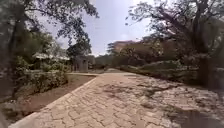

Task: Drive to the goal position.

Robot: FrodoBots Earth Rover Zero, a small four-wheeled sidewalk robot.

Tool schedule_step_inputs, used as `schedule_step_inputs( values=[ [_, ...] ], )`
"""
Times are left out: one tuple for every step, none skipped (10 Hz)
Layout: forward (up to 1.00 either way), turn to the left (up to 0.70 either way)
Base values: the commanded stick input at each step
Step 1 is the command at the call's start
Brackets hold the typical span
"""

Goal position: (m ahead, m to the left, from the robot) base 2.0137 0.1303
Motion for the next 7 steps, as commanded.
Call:
schedule_step_inputs(
  values=[
    [0.7,0.0],
    [0.7,0.0],
    [0.7,0.0],
    [0.7,0.0],
    [0.7,0.0],
    [0.7,0.0],
    [0.7,0.0]
  ],
)
